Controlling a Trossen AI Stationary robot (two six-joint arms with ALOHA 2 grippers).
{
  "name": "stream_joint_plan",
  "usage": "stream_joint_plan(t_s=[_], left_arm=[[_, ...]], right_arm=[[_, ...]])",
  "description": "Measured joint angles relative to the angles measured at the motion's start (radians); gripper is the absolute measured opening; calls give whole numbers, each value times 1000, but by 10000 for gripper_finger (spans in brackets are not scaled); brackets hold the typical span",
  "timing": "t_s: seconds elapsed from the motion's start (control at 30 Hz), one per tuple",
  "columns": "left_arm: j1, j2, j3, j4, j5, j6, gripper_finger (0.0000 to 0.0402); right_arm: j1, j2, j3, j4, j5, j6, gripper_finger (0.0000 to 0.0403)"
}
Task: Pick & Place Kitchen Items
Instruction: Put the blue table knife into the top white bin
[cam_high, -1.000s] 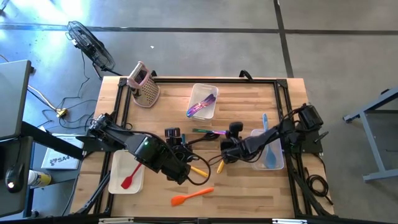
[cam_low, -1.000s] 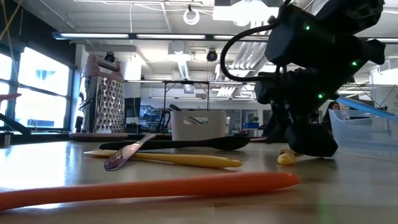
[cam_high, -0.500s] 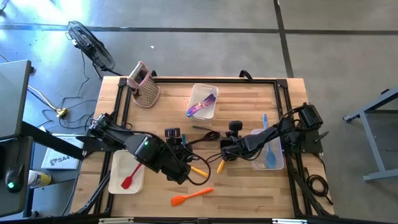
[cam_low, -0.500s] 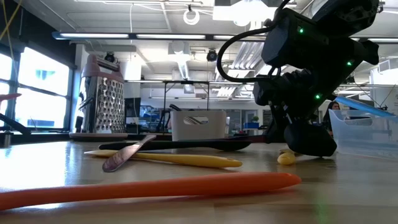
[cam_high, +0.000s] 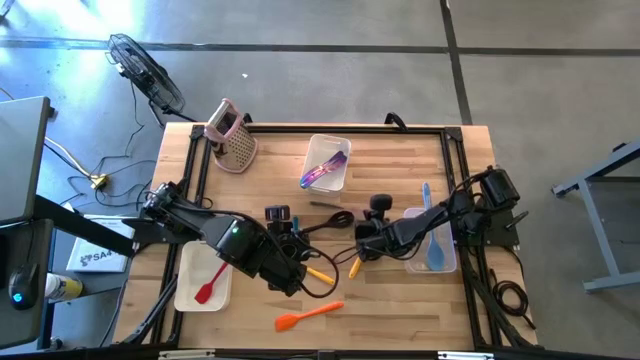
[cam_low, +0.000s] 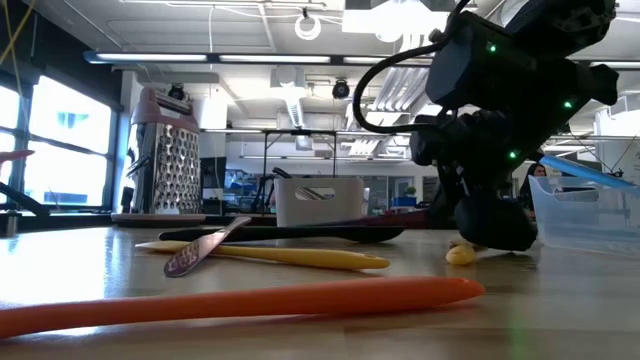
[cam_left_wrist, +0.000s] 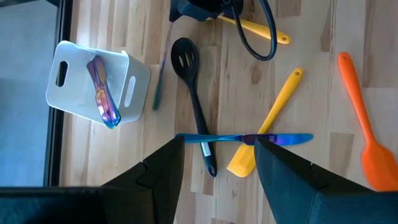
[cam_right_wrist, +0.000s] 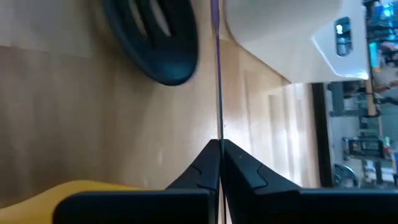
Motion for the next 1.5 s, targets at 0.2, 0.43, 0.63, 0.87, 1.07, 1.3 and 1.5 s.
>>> stream_joint_plan(t_s=[0.2,0.43,0.63,0.87,1.07,1.3,1.5], left_arm=[[0,0,0,0,0,0,187],[0,0,0,0,1,2,187],[0,0,0,0,2,2,187],[0,0,0,0,3,2,187],[0,0,0,0,23,2,187],[0,0,0,0,53,-3,187],[0,0,0,0,56,-5,187]], right_arm=[[3,-3,52,-116,14,80,3],[50,-5,89,-170,22,96,3],[104,-5,168,-287,61,136,3],[137,-7,249,-377,90,143,3],[159,-7,303,-424,88,144,3],[239,-7,389,-630,55,278,3],[353,-7,495,-790,60,438,3]])
